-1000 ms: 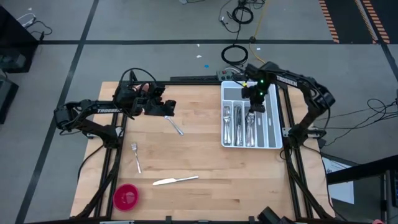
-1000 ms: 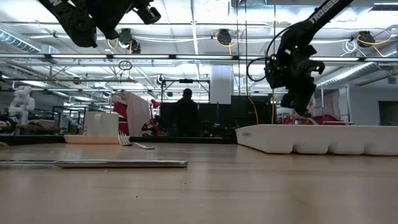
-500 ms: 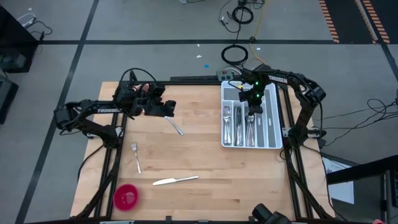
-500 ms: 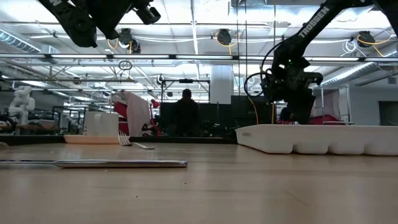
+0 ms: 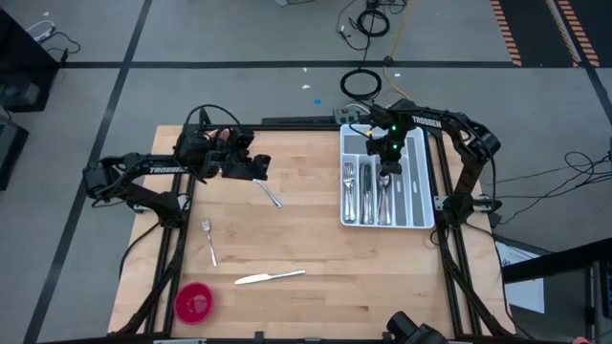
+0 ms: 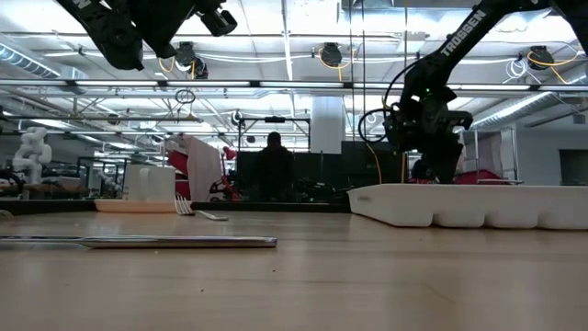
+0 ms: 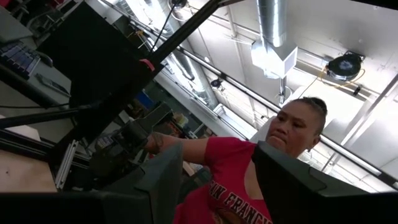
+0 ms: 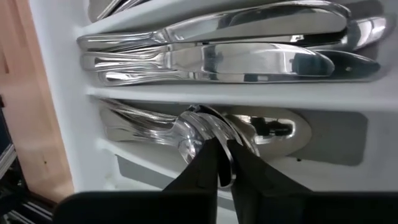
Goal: Sort silverware
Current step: Put the silver spoon into the white silverware tray
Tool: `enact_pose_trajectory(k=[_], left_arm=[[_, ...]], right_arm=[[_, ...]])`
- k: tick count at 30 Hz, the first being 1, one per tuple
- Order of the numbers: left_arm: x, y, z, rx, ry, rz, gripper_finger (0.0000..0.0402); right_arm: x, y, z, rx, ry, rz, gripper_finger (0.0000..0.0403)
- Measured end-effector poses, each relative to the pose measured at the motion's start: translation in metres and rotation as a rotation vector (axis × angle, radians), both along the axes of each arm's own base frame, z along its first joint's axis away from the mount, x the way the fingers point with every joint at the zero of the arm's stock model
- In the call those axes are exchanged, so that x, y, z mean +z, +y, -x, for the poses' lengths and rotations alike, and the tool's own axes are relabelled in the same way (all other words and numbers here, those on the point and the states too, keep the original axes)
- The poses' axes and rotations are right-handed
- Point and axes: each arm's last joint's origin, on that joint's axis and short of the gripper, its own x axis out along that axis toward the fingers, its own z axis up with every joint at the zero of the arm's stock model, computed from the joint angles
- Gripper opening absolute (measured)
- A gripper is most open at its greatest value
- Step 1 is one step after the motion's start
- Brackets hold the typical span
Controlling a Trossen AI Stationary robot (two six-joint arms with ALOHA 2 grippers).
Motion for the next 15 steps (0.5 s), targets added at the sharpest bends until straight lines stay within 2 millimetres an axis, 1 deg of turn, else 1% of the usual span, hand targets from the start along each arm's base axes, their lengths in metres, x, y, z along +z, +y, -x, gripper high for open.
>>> enact_pose_trajectory(k=[6, 15], left_arm=[[0.0000, 0.0000, 0.0000, 0.000, 0.000, 0.000, 0.0201], [0.0000, 0.0000, 0.0001, 0.000, 0.000, 0.000, 0.0201]], right_arm=[[-0.0006, -0.0008, 0.0003, -0.029, 0.045, 0.022, 0.0033], [-0.0007, -0.0010, 0.0006, -0.050, 0.066, 0.026, 0.0054]])
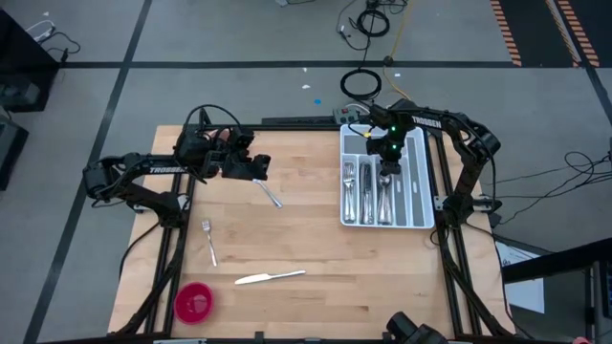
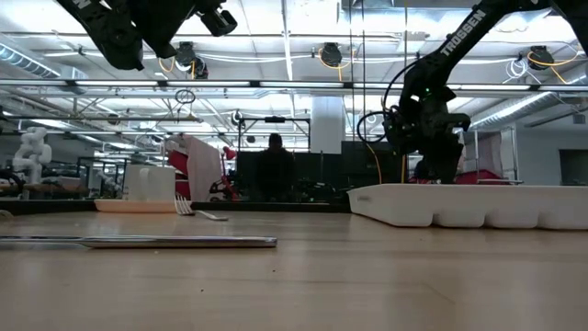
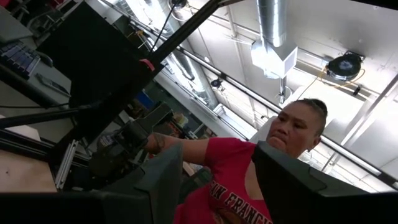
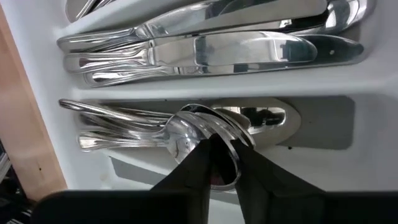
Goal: Sort silverware
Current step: Put the silver spoon into the white silverware tray
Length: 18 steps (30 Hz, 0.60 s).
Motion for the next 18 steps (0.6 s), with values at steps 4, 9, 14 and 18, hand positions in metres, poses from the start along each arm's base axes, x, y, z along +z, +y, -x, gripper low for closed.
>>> enact_pose_trajectory(k=[4, 9, 14, 18], left_arm=[[-0.0001, 0.0000, 0.0000, -0.001, 0.001, -0.001, 0.0201], [-0.0004, -0.0003, 0.0001, -0.011, 0.006, -0.011, 0.0201], [-0.0004, -0.0003, 0.0002, -0.012, 0.006, -0.012, 0.0201], [-0.0004, -0.0003, 0.0001, -0.013, 0.007, -0.012, 0.0201]], right_arm=[[0.0003, 0.0008, 0.0010, 0.000, 0.013, -0.007, 0.0070], [0.0009, 0.0028, 0.0022, -0.018, 0.038, -0.029, 0.0095], [0.0016, 0.0044, 0.0031, -0.023, 0.049, -0.047, 0.0114], [0.0088, 0.0062, 0.0047, -0.021, 0.037, -0.028, 0.0119]])
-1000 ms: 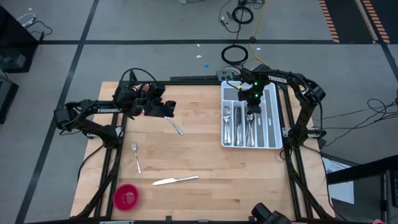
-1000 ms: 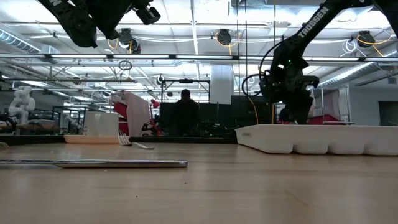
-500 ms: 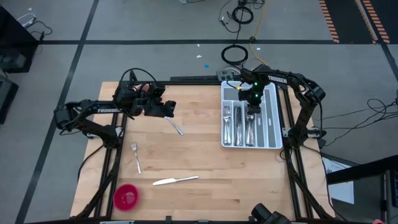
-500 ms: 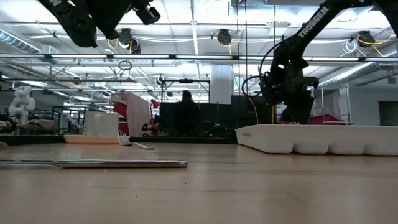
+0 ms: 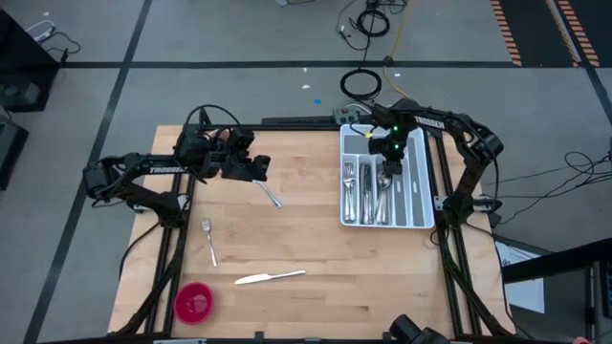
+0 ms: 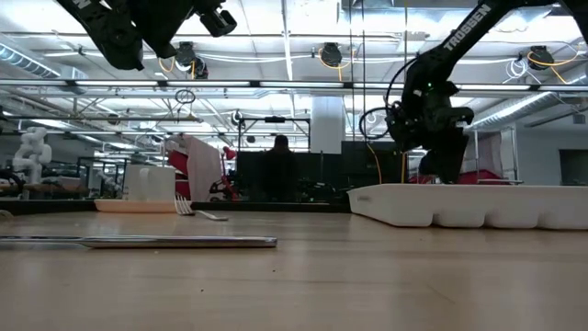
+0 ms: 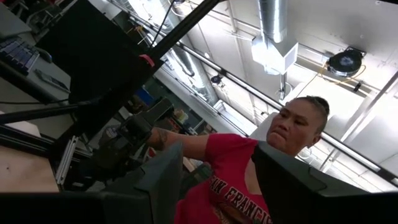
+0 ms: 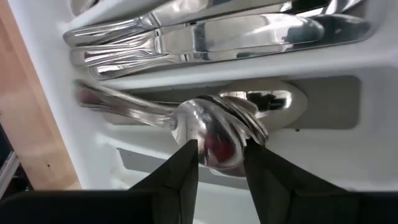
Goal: Sort silverware
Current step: Put the silver spoon into the white silverware tray, then put the top silver fork into the white silverware tray
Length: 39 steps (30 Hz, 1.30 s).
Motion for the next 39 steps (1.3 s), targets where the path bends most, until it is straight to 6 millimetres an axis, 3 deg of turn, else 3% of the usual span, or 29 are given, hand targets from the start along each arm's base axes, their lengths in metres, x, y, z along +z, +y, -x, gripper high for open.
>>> enact_pose_trajectory(k=[8, 13, 19, 25, 28, 31, 35, 39], left_arm=[[-0.002, 0.001, -0.001, 0.007, 0.012, -0.001, 0.0201], [-0.013, 0.004, -0.010, -0.001, 0.138, 0.008, 0.0201], [-0.051, 0.012, -0.022, 0.024, 0.412, 0.022, 0.0201], [-0.093, 0.016, -0.015, 0.106, 0.631, -0.088, 0.0201], [-0.101, 0.020, -0.010, 0.218, 0.683, -0.261, 0.0201], [-0.101, 0.023, -0.005, 0.307, 0.766, -0.541, 0.0201], [-0.097, 0.024, 0.005, 0.413, 1.035, -0.968, 0.0201], [-0.091, 0.024, 0.012, 0.406, 1.168, -1.197, 0.0201]], right_arm=[[0.036, 0.000, 0.004, 0.027, -0.019, 0.172, 0.0119], [0.065, -0.003, 0.008, 0.044, 0.046, 0.378, 0.0119], [0.123, 0.004, 0.014, 0.012, -0.065, 0.566, 0.0119], [0.176, 0.022, 0.029, -0.023, -0.207, 0.741, 0.0119], [0.191, 0.031, 0.037, -0.036, -0.264, 0.809, 0.0119], [0.200, 0.037, 0.041, -0.046, -0.301, 0.854, 0.0119], [0.203, 0.039, 0.043, -0.048, -0.313, 0.868, 0.0119], [0.201, 0.038, 0.042, -0.042, -0.309, 0.864, 0.0119]])
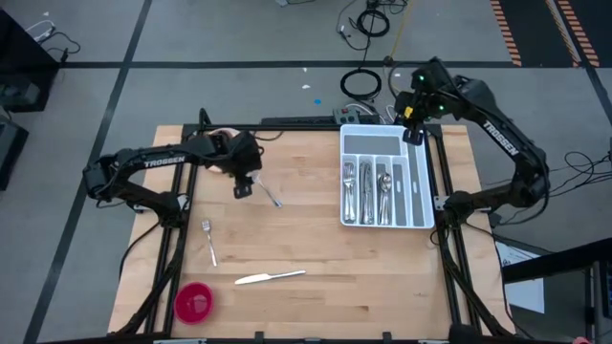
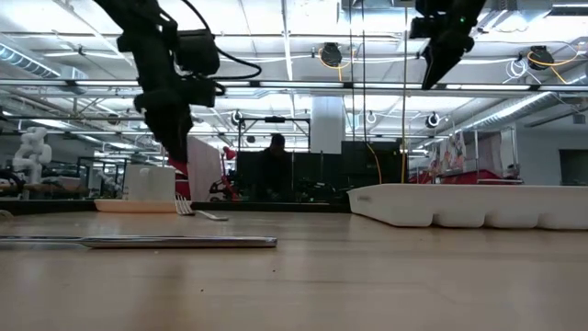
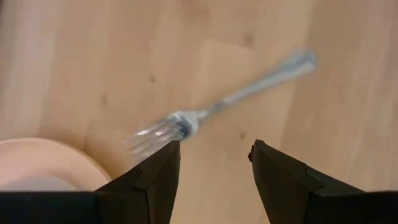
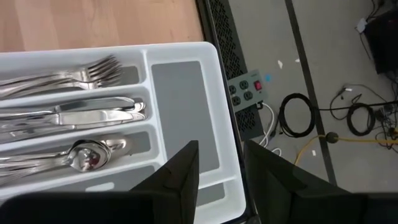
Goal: Sort silverware
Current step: Put the top silver fork into the white silverware tray
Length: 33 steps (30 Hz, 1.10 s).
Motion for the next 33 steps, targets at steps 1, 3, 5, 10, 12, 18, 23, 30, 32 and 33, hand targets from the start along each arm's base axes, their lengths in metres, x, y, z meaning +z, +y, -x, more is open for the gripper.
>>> enact_pose_trajectory(k=[1, 3, 5, 10, 12, 18, 23, 30, 32, 33], left_arm=[[0.001, -0.002, 0.000, -0.033, 0.015, -0.003, 0.0201], [0.001, -0.006, -0.001, -0.120, 0.026, -0.027, 0.0201], [0.002, -0.007, -0.004, -0.193, 0.034, -0.083, 0.0201], [0.005, -0.002, -0.010, -0.199, 0.012, -0.210, 0.0201], [0.007, 0.000, -0.012, -0.196, -0.008, -0.238, 0.0201], [0.009, 0.003, -0.016, -0.202, -0.044, -0.292, 0.0201], [-0.002, 0.002, -0.019, -0.538, 0.023, -0.308, 0.0201], [-0.038, 0.007, -0.030, -0.820, 0.159, -0.281, 0.0201], [-0.047, 0.008, -0.032, -0.864, 0.183, -0.263, 0.0201], [-0.050, 0.009, -0.033, -0.879, 0.193, -0.255, 0.0201]], right_arm=[[-0.001, -0.001, -0.001, 0.003, 0.004, -0.002, 0.0119], [-0.003, -0.003, -0.002, 0.014, 0.015, -0.003, 0.0119], [-0.004, -0.005, -0.003, 0.020, 0.023, -0.005, 0.0119], [-0.008, -0.008, -0.006, 0.002, 0.026, -0.027, 0.0119], [-0.009, -0.009, -0.007, -0.009, 0.023, -0.035, 0.0119], [-0.011, -0.010, -0.008, -0.084, -0.008, -0.076, 0.0119], [-0.011, -0.010, -0.008, -0.113, -0.023, -0.091, 0.0119], [-0.011, -0.010, -0.008, -0.161, -0.043, -0.114, 0.0119], [-0.011, -0.010, -0.008, -0.170, -0.042, -0.122, 0.0119], [-0.011, -0.010, -0.007, -0.173, -0.041, -0.126, 0.0119]])
